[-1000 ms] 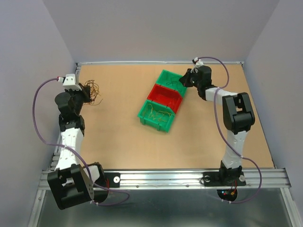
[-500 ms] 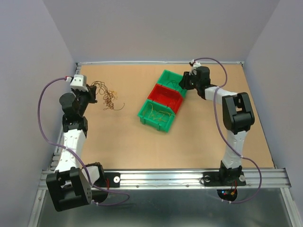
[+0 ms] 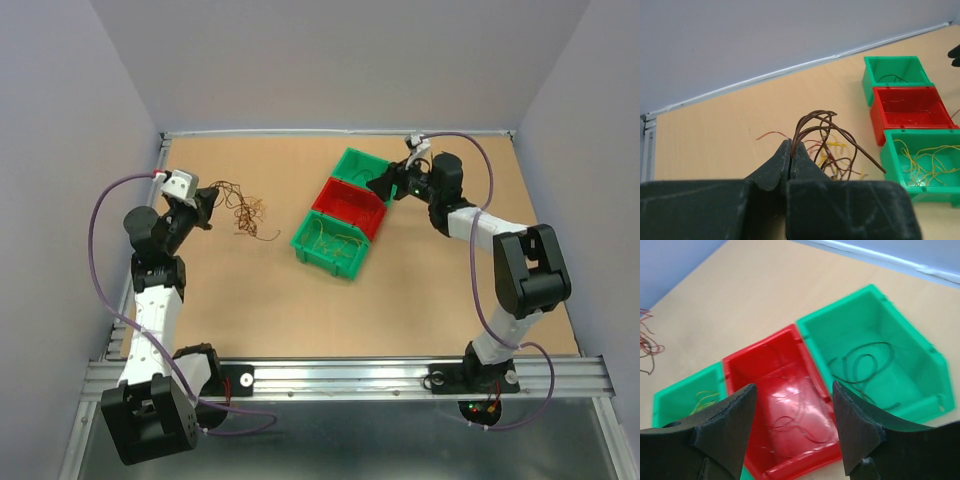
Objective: Untangle the cables
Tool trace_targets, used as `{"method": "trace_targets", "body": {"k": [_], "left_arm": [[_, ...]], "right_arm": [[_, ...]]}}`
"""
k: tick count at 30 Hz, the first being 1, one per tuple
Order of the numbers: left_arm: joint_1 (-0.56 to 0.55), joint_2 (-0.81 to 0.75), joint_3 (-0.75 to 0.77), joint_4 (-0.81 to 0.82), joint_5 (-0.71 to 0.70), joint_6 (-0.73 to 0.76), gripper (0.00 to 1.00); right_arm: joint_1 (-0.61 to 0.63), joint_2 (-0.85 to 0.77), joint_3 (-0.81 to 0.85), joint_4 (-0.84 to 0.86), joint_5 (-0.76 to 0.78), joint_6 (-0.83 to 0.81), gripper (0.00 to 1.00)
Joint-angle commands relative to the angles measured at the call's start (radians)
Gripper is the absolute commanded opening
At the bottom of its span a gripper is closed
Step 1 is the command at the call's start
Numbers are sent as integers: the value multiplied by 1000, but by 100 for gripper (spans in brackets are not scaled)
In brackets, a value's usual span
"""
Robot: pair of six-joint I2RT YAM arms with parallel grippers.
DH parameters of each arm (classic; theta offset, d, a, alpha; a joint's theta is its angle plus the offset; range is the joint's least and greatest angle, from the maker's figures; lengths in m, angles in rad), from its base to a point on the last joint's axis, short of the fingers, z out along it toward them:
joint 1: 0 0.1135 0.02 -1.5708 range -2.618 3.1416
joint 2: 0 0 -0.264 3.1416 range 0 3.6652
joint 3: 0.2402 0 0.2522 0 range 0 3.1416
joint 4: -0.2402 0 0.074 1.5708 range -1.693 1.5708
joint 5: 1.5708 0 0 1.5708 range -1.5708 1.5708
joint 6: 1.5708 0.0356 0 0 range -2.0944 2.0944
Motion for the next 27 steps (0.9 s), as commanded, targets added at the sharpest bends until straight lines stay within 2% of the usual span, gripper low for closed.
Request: {"method": "trace_targets", "body": {"k": [1,9,13,20,24,27], "left_arm": [[-8,-45,-10,57,83,31,0],[-27,-60,-22,57,228,66,0],[-36,-79,-28,56,268,80,0],[-56,-113,-42,56,314,86,0],[-65,-128,-48,46,311,105,0],[-71,-126,-51,40,327,111,0]], "right_arm": [[75,-68,-62,183,-172,-50,68],[290,-83,-41,214,-180,-130,70],[350,-48,-12,263,-167,-116,66],[414,21,42,309,-198,-111,66],[485,44,54,310,-175,-175,77],[511,62,75,310,-167,-185,79]]}}
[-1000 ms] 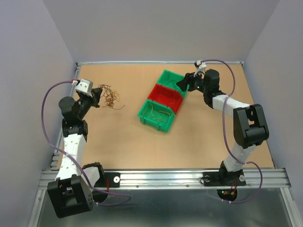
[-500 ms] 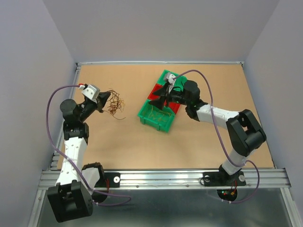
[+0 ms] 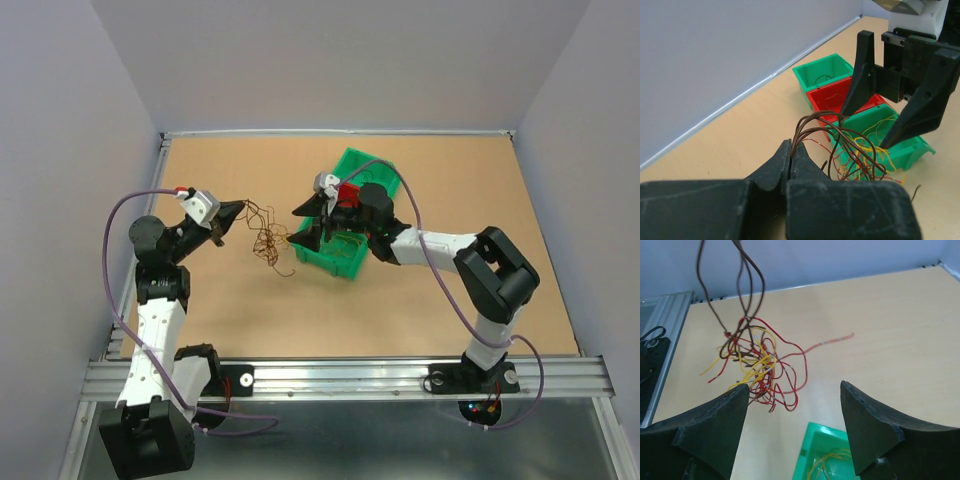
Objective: Untangle the cables
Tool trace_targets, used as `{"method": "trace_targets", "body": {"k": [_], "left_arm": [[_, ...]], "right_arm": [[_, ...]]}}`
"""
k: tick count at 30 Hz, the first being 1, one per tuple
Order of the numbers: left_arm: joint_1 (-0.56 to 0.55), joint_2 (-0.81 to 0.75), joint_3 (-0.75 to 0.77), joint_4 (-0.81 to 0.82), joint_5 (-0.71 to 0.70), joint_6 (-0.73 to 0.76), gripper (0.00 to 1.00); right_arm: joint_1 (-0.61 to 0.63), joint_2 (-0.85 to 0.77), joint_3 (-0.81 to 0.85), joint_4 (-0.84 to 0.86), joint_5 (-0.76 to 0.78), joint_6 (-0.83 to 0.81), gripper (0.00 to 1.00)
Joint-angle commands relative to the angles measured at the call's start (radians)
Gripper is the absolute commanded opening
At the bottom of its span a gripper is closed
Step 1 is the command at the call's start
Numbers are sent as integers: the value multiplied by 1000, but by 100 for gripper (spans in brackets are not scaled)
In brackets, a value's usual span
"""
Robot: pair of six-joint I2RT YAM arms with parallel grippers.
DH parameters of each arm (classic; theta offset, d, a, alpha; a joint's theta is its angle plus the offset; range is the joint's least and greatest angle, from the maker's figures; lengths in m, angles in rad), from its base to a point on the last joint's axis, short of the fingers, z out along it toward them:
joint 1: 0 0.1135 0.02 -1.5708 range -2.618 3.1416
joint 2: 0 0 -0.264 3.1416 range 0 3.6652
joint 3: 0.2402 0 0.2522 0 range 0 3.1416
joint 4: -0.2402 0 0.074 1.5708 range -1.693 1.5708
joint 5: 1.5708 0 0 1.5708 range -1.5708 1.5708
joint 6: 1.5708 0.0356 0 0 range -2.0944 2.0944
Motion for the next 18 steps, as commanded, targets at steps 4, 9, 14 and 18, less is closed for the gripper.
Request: {"method": "trace_targets", "body": {"k": [4,9,14,18], "left_arm": [[-11,-17,-11,18,100,46,0],[-22,-14,-9,13,157,47,0],[-20,3,19,-16,132,23,0],[-22,11,74,-80,108,35,0]], "right_arm": [[80,61,125,77,-20,-44,78],[114,136,190,75,-23,-30,59],[131,191,252,75,-28,-22,59],[139,231,281,72,-8,-18,1]]}}
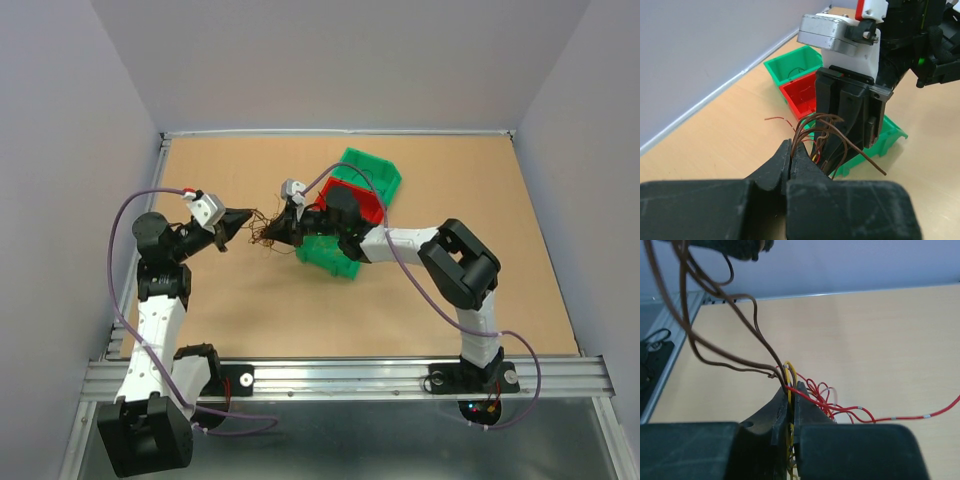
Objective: Untangle the cables
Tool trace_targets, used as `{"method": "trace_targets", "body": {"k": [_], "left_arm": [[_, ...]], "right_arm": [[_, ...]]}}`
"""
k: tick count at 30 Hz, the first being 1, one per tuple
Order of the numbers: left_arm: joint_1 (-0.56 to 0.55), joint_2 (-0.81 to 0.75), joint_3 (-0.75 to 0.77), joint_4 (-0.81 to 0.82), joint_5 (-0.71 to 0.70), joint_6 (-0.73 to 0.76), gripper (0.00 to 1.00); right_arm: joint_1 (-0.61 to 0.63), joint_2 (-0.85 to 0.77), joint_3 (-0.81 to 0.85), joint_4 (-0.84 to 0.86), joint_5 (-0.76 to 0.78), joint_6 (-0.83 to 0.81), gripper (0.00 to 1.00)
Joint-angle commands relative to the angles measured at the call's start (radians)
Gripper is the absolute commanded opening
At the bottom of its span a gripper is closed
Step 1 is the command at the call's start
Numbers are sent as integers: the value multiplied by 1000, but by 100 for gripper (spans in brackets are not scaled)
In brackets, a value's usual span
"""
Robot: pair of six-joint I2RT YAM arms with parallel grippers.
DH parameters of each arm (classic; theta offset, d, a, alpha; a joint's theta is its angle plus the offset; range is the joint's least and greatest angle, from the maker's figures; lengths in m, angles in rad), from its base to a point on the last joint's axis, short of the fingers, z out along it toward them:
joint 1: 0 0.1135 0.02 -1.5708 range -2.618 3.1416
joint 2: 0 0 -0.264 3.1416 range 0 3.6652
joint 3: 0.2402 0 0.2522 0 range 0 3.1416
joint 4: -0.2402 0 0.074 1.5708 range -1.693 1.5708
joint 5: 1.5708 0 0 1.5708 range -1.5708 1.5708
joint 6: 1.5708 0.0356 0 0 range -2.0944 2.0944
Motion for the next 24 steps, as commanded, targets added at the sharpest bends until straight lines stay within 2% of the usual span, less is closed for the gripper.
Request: {"method": "trace_targets", "body": {"k": [1,5,6,7,9,11,13,15,20,24], "left_arm": [[-5,-4,84,-35,-22,-1,0],[-7,-13,192,-91,-151,-21,0],[-5,-10,268,-145,-221,-11,0],[-5,3,311,-174,-258,-6,0],[-7,22,441,-248,-334,-6,0],[-5,56,568,-294,-355,-7,0],[-7,91,650,-355,-363,-24,0],[-5,109,753,-383,-392,-46,0],[-7,169,882,-418,-486,-109,0],[-5,203,971,-406,-722,-193,0]], "right_arm": [[13,22,74,53,3,-2,0],[14,35,79,54,-20,-4,1],[17,39,83,54,-29,-3,4],[20,42,87,54,-35,-2,21],[26,62,100,56,-41,-4,24],[32,82,111,54,-38,-2,21],[42,94,126,56,-38,-2,12],[46,105,134,54,-46,-2,11],[69,143,162,54,-63,-2,1],[92,183,197,51,-87,-2,1]]}}
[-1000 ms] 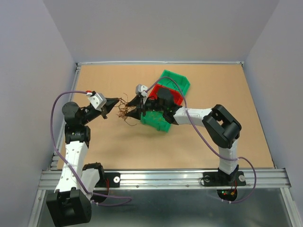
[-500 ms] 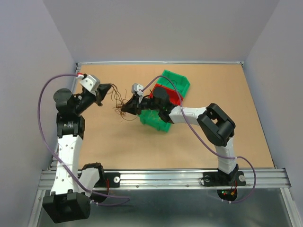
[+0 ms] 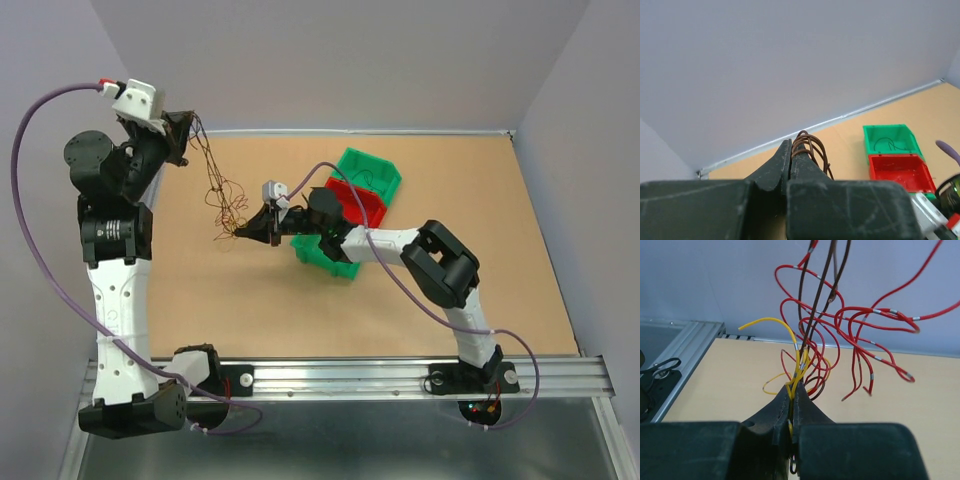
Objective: Untangle the cables
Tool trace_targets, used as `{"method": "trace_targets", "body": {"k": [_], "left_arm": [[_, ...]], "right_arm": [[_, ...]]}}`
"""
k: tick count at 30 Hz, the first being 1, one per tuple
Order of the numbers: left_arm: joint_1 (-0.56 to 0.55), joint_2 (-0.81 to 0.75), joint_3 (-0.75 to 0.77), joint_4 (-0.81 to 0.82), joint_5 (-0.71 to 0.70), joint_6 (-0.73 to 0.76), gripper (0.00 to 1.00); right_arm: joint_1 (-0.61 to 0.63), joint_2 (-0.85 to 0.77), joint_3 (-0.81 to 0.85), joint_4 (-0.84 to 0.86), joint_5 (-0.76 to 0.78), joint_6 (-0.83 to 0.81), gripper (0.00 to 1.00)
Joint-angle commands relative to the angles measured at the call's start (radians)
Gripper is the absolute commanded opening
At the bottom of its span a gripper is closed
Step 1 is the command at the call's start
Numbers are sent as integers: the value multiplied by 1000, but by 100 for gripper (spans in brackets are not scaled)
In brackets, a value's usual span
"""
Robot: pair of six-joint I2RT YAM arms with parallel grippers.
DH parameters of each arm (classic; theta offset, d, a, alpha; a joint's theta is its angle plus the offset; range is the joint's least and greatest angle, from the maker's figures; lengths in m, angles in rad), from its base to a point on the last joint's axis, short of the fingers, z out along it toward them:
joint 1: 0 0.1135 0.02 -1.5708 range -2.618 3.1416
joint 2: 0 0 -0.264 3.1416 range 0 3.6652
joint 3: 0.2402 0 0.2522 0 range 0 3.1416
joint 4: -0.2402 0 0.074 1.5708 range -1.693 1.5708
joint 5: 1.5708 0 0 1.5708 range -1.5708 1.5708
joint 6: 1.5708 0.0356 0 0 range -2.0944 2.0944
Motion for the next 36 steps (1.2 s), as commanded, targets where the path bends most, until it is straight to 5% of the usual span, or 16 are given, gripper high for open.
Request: {"method": "trace_targets", "body": {"k": [1,4,15,24,36], "left_arm": [[0,9,130,116,-282,-111,0],[3,67,213,130,-425,-117,0],[15,265,520,61,-614,-133,0],[17,259,279,183,-598,-125,0],[130,419,144,274,-511,-137,0]], "right_arm": [[30,95,47,-53,-52,-5,1],[57,138,76,-61,-55,-26,1],[139,83,-94,-46,121,-242,1],[143,-161,-414,173,300,-284,0],[148,-687,-775,240,273,-247,8]]}}
